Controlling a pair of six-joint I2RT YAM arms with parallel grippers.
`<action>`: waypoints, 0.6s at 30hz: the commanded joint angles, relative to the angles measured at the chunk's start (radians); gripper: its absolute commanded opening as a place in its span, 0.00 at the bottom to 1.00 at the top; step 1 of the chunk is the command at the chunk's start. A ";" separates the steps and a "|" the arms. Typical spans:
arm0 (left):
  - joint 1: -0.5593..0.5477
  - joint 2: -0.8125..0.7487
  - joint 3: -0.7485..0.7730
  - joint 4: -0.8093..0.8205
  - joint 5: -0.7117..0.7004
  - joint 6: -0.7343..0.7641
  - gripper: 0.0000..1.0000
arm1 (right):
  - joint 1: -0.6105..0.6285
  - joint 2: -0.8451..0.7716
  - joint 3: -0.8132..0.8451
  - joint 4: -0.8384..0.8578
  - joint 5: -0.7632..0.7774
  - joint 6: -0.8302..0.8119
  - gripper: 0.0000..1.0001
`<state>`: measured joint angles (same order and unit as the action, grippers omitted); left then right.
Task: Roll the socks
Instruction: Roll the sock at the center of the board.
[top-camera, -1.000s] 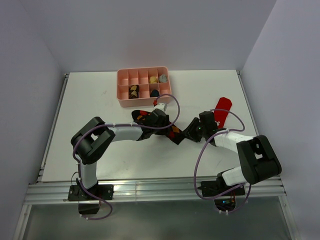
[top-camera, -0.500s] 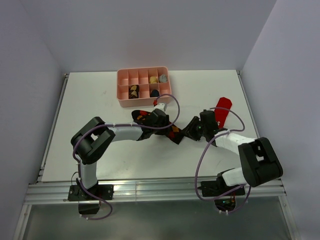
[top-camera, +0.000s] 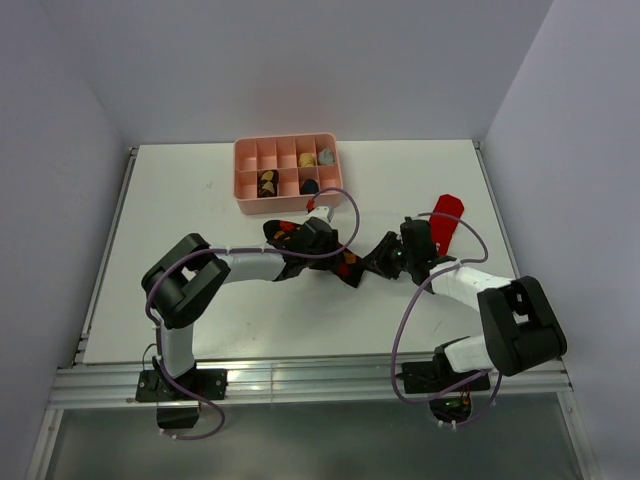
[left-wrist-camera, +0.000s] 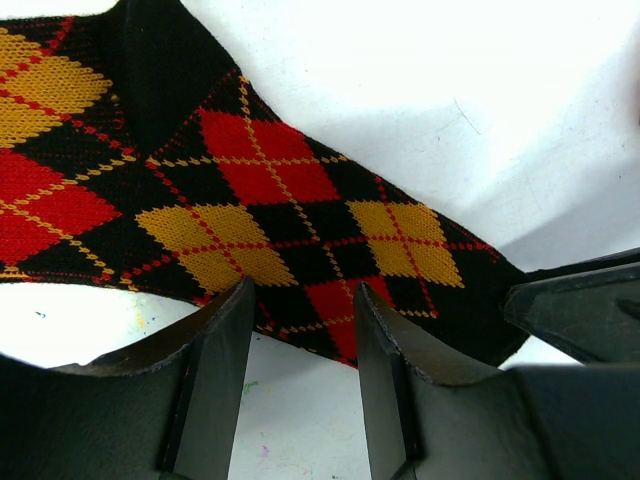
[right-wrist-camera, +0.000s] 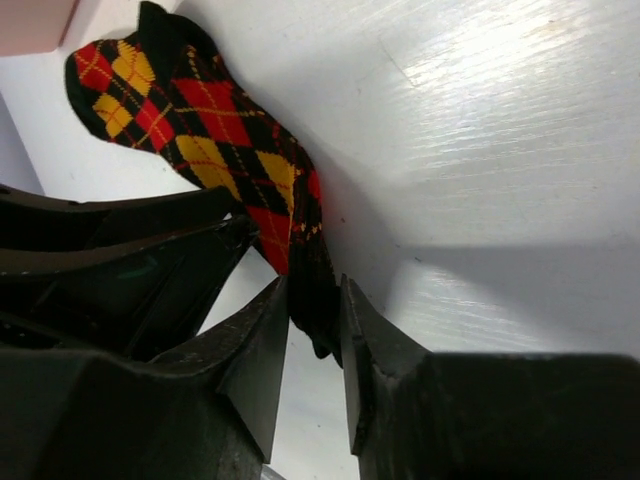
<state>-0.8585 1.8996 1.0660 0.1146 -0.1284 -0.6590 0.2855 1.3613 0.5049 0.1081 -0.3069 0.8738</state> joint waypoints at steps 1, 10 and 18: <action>-0.005 0.018 -0.020 -0.066 0.035 -0.004 0.50 | 0.007 -0.008 0.017 0.059 -0.029 0.010 0.33; -0.005 0.023 -0.018 -0.061 0.036 -0.002 0.50 | 0.007 -0.030 0.035 0.010 0.003 -0.006 0.11; -0.013 -0.017 -0.067 0.029 0.038 0.039 0.51 | 0.023 0.048 0.144 -0.182 0.106 -0.018 0.00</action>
<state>-0.8589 1.8938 1.0428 0.1547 -0.1242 -0.6468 0.2943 1.3838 0.5747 0.0105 -0.2722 0.8692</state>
